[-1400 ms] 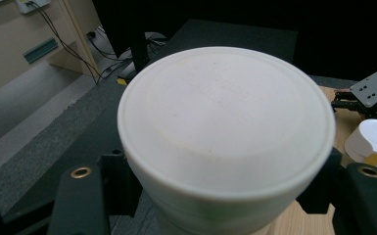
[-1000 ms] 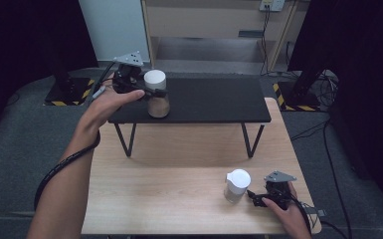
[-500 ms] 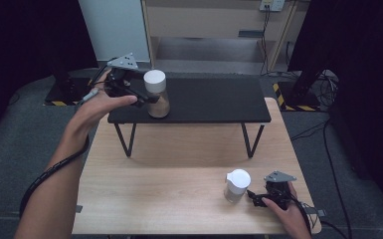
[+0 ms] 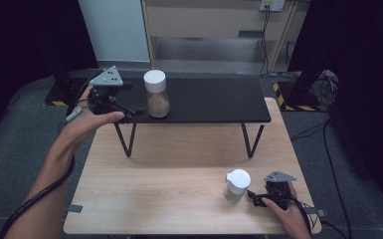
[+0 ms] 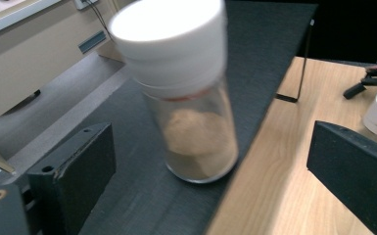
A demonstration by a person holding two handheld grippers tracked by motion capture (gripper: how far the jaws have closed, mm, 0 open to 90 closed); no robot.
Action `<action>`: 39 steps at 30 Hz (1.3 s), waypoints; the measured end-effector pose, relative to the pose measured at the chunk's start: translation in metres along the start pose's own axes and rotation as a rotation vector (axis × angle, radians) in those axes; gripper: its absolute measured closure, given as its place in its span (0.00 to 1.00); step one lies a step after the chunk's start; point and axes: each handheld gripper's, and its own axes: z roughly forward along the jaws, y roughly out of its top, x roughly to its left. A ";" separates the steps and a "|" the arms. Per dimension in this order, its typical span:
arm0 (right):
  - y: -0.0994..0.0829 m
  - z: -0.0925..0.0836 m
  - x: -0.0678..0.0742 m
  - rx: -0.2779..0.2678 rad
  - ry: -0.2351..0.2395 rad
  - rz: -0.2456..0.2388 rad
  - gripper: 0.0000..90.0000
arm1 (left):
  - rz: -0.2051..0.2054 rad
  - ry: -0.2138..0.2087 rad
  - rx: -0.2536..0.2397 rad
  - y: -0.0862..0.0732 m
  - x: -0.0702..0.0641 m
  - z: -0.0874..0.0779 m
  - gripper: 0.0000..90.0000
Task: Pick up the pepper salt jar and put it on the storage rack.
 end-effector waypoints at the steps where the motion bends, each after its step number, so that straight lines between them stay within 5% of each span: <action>1: 0.000 0.000 0.000 0.000 0.000 0.000 0.03 | 0.004 0.006 0.004 -0.001 -0.006 -0.001 0.04; 10: 0.000 0.000 0.001 0.000 -0.006 0.001 0.03 | 0.024 0.037 0.031 -0.025 -0.053 0.002 0.04; 16: -0.001 -0.001 0.003 -0.001 -0.009 0.006 0.03 | 0.030 0.019 0.045 -0.035 -0.075 0.014 0.03; 24: -0.001 -0.001 0.004 0.000 -0.010 0.005 0.04 | 0.030 -0.006 0.035 -0.041 -0.095 0.031 0.03; 39: -0.002 -0.002 0.004 0.000 -0.008 0.003 0.03 | -0.032 -0.027 0.084 -0.081 -0.118 0.066 0.03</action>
